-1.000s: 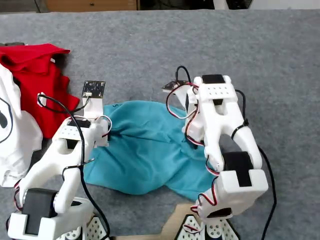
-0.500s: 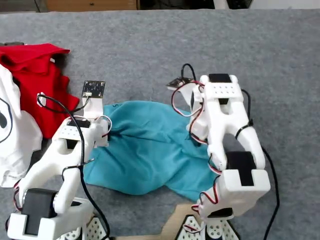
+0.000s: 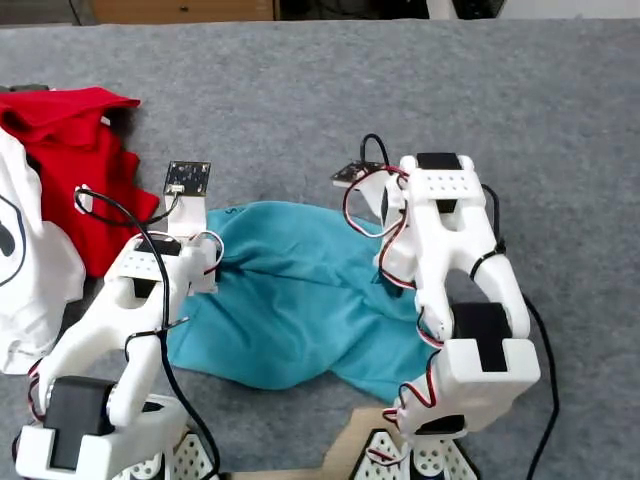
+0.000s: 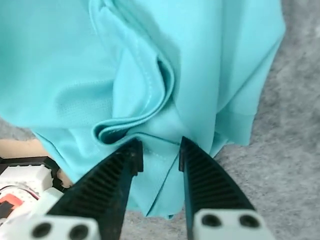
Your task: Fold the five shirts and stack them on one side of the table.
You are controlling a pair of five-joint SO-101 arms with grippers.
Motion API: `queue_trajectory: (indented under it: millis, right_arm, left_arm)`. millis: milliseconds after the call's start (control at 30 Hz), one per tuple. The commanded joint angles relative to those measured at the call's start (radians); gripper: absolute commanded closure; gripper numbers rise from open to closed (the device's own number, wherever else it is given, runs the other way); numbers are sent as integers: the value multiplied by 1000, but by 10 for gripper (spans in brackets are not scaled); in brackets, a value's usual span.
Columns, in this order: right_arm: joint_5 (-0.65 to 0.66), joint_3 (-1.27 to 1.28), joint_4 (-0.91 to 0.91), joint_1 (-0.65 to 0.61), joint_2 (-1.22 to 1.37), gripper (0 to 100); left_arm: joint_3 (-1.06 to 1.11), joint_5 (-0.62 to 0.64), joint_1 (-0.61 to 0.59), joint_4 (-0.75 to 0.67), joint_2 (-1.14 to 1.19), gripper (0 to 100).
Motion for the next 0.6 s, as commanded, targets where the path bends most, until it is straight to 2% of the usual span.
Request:
queue_trajectory:
  millis: [0,100,267,567]
  right_arm:
    - [11,4,-11,13,2,860]
    - [49,24,-12,13,2,874]
    - [46,24,-12,13,2,971]
    - [43,22,-9,19,-8,976]
  left_arm:
    - [-38,-3,11,-6,2,981]
    - [-38,-5,11,-6,2,981]
    - [-38,-5,11,-6,2,981]
    - [-38,-5,11,-6,2,981]
